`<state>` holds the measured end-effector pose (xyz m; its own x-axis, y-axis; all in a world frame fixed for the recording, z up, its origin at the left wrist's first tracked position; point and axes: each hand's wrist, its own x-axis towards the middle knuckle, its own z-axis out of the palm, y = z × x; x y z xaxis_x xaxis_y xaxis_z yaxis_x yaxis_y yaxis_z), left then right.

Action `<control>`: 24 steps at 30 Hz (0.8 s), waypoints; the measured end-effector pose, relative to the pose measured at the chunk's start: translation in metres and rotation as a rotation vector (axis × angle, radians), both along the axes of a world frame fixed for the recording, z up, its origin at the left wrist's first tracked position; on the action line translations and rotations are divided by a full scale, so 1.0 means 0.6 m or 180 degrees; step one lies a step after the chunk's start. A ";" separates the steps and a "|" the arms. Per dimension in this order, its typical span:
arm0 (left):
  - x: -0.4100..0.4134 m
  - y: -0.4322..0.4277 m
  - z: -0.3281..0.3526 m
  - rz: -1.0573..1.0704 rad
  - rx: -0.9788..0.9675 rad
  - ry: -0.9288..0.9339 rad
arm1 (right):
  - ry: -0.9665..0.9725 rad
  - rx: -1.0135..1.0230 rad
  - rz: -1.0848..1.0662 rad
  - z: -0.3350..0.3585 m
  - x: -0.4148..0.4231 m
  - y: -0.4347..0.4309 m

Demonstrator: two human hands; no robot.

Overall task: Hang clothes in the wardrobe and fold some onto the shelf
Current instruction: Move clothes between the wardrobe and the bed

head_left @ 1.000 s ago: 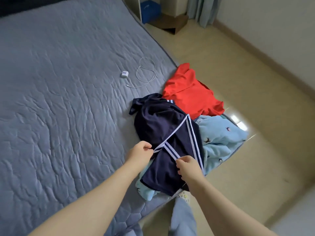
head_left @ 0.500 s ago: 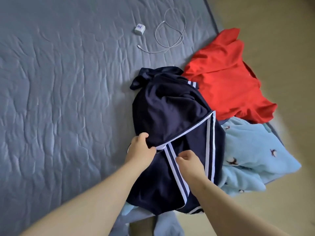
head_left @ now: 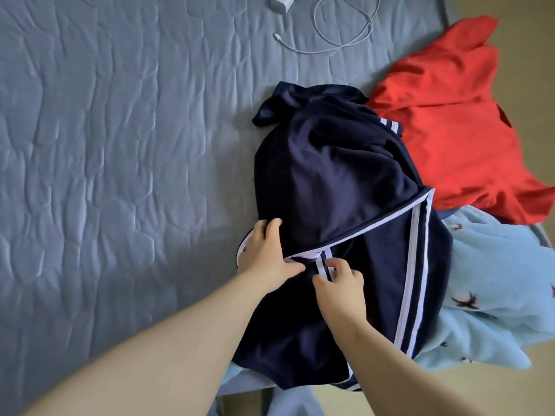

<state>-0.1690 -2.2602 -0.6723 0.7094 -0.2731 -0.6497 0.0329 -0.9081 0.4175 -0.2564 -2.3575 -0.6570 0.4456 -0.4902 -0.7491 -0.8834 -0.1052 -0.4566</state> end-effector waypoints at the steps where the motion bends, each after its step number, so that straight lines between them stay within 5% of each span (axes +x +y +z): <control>1: 0.003 -0.005 -0.003 -0.0083 0.0062 -0.0034 | -0.0013 0.0013 -0.0014 -0.002 0.005 0.002; 6: 0.011 -0.010 -0.015 0.0832 -0.0368 -0.0368 | -0.0081 -0.0078 -0.0037 -0.014 0.002 0.000; 11: 0.003 0.056 0.014 0.1660 -0.1150 0.0107 | -0.0303 -0.0145 -0.0005 0.004 -0.007 0.020; 17: 0.004 0.152 0.085 0.2991 -0.2173 0.1336 | -0.1243 -0.0255 0.0833 0.041 0.030 0.086; 24: 0.015 0.284 0.154 0.3575 -0.2550 0.1912 | -0.0683 -0.0624 0.1817 0.086 0.071 0.188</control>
